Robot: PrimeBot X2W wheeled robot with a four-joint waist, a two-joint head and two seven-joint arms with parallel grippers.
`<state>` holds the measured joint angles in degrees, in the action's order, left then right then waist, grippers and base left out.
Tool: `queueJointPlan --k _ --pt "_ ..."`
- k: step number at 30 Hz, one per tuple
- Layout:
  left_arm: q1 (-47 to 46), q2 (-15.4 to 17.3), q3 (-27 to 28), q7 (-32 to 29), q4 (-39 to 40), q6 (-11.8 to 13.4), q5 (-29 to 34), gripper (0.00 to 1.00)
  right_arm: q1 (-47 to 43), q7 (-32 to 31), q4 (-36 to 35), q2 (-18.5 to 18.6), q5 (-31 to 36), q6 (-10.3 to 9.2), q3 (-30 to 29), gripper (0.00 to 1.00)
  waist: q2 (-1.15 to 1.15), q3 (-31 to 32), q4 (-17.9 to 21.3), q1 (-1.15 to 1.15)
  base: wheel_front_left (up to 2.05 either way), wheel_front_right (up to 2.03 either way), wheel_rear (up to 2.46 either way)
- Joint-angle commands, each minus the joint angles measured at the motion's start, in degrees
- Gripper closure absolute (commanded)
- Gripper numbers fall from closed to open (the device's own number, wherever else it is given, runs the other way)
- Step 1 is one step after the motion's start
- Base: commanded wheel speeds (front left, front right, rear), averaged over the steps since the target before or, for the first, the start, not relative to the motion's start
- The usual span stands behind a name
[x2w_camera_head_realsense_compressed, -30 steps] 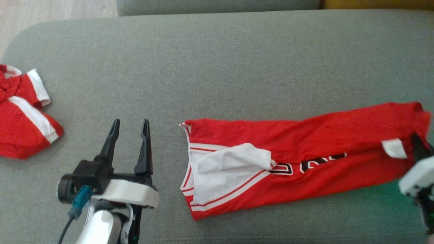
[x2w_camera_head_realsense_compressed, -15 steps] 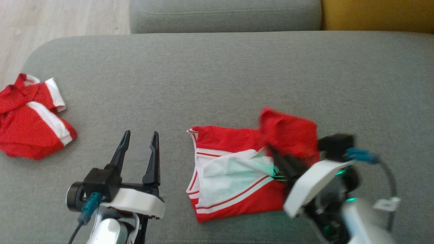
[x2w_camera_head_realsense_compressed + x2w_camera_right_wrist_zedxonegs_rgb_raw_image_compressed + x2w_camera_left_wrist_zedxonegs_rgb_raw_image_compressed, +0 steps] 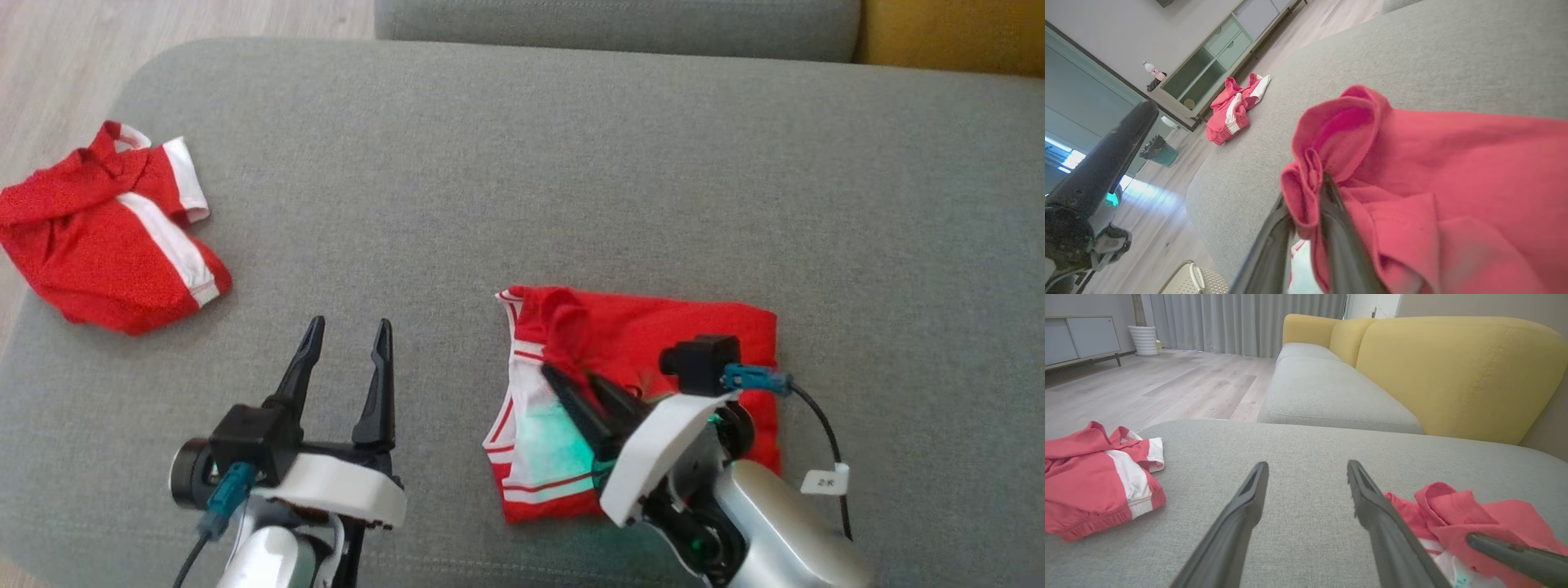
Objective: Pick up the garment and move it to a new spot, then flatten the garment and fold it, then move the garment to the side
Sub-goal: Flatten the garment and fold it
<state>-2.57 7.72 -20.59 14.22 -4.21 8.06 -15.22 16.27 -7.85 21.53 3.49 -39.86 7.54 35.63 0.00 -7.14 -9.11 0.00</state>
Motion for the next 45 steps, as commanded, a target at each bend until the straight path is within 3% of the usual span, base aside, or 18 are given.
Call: queueJointPlan --k 1,7,11,14,18,29,45 --pt "-2.8 0.2 2.0 0.5 1.5 0.1 0.0 0.0 3.0 1.8 -1.6 -0.6 -1.1 -0.05 2.0 0.0 0.0 -0.3 -0.1 0.0 0.0 0.0 0.0" --pt "-2.8 0.3 2.6 0.6 1.4 0.5 0.1 0.0 6.7 7.5 -3.7 -0.6 -2.7 -0.05 5.9 0.0 0.0 -0.4 1.0 0.0 0.0 0.0 0.0" --pt "-2.6 0.6 2.8 0.7 1.3 0.6 0.1 0.0 7.7 10.9 -6.9 -0.6 -2.0 -0.05 4.6 0.0 0.0 0.1 2.3 0.0 0.0 0.0 0.0" --pt "-2.4 0.7 2.8 0.7 1.3 0.7 0.2 0.0 7.6 12.4 -8.1 -0.6 0.2 -0.05 1.5 0.0 0.0 0.4 2.9 0.0 0.0 0.0 0.0" --pt "-2.1 1.3 3.1 0.7 1.7 1.1 0.4 0.0 5.5 13.3 -10.5 0.0 7.0 -0.05 -8.0 0.0 0.0 0.8 4.2 0.0 0.0 0.0 0.0" --pt "-1.0 3.0 3.3 -0.3 2.1 1.5 0.3 0.0 -9.4 8.7 -21.4 4.2 23.1 -0.05 -31.4 0.0 0.0 2.9 6.1 0.0 0.0 0.0 0.0" --pt "4.7 5.9 3.8 -2.6 4.2 2.5 -0.7 0.0 -22.7 3.3 -29.9 2.5 27.6 -0.05 -36.8 0.0 0.0 8.5 7.0 0.0 0.0 0.0 0.0"
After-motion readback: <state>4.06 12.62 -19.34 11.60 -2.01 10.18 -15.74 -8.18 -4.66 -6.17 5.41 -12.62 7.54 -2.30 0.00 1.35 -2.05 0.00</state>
